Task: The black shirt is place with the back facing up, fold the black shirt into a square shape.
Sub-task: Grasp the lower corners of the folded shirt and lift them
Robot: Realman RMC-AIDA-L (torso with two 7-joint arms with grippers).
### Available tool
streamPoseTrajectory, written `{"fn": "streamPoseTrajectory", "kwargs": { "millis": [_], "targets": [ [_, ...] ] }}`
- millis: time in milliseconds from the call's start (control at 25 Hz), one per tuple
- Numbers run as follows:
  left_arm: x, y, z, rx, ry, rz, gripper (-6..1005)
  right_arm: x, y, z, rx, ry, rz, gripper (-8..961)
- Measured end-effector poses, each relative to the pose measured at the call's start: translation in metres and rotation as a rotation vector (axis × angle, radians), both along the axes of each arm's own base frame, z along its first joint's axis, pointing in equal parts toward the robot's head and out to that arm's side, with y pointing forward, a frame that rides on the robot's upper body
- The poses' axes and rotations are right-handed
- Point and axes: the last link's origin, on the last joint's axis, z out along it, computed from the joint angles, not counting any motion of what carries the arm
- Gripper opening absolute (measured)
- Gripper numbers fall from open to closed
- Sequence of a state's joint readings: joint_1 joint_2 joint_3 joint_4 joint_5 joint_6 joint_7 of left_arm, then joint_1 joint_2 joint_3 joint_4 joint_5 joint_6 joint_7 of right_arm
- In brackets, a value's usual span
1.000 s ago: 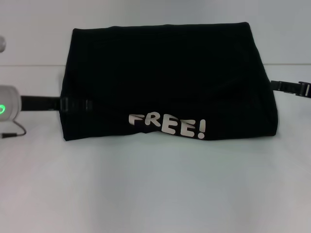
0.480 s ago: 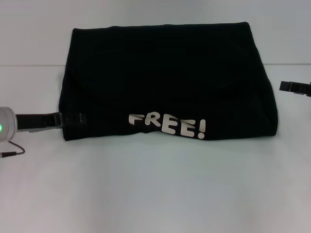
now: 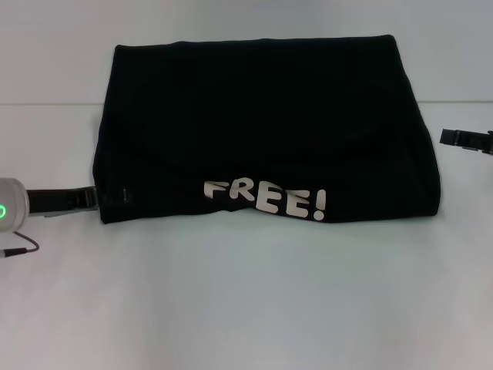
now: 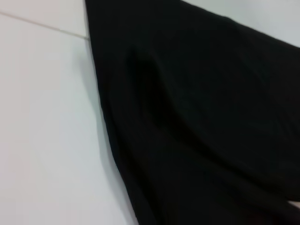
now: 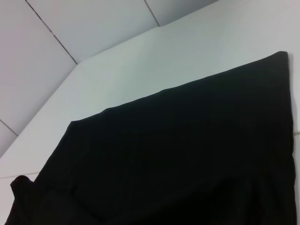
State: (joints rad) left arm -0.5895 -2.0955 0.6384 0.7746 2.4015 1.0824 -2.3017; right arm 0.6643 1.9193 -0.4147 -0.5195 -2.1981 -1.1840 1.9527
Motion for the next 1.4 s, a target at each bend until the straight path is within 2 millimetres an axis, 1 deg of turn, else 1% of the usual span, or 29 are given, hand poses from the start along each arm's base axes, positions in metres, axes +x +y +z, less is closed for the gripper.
{"fn": "streamPoseTrajectory", "kwargs": {
  "millis": [440, 920, 1080, 1320, 1400],
  "targets": [
    [0.000, -0.001, -0.007, -0.024, 0.018, -0.018, 824, -0.001, 0.000, -0.003, -0.004, 0.004, 0.001, 678],
    [0.006, -0.002, -0.013, -0.077, 0.044, -0.080, 810, -0.001, 0.000, -0.003, -0.005, 0.002, 0.001, 677],
    [0.006, -0.001, -0.012, -0.067, 0.053, -0.099, 805, 0.000, -0.001, -0.003, -0.006, 0.000, 0.001, 677],
    [0.007, 0.000, -0.011, -0.065, 0.062, -0.104, 621, 0.001, -0.003, -0.006, -0.029, -0.020, 0.003, 676],
    [0.007, 0.000, -0.011, -0.066, 0.063, -0.105, 531, 0.002, -0.004, -0.008, -0.050, -0.039, 0.009, 676]
  ]
}}
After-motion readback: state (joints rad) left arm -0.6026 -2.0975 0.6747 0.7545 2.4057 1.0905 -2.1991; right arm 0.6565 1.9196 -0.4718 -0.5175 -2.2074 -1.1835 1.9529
